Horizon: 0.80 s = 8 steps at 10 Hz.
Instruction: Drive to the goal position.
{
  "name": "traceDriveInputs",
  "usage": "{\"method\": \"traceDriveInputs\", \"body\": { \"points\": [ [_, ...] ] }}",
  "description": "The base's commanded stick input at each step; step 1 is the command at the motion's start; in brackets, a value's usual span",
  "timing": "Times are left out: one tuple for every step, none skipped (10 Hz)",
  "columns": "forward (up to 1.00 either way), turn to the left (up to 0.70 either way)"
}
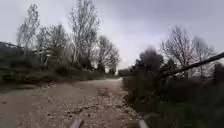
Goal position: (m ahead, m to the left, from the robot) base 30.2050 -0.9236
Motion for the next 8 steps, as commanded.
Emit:
{"method": "traceDriveInputs", "body": {
  "points": [
    [0.85, 0.0],
    [0.85, 0.0],
    [0.85, 0.0],
    [0.85, 0.0],
    [0.85, 0.0],
    [0.85, 0.0],
    [0.85, 0.0],
    [0.85, 0.0]
  ]
}}
